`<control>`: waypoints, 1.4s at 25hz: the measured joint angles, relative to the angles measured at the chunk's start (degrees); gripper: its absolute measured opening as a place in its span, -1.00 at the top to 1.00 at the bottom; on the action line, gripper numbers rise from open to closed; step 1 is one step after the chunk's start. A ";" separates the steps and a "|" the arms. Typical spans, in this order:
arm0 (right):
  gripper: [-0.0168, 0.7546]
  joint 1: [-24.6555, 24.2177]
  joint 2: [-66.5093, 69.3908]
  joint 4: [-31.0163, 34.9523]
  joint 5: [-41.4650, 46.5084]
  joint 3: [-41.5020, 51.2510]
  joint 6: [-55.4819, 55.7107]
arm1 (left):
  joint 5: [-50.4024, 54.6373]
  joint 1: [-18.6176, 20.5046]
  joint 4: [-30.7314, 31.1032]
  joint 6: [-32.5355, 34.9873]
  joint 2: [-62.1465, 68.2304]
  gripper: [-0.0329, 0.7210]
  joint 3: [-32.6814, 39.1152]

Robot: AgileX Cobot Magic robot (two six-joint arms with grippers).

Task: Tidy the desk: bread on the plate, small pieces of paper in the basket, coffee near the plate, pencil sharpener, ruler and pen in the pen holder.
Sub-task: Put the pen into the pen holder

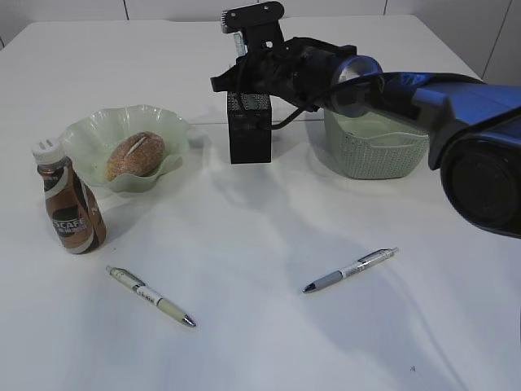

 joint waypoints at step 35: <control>0.27 0.00 -4.01 2.71 9.44 0.00 -11.16 | -1.04 0.00 0.13 0.00 0.00 0.18 0.00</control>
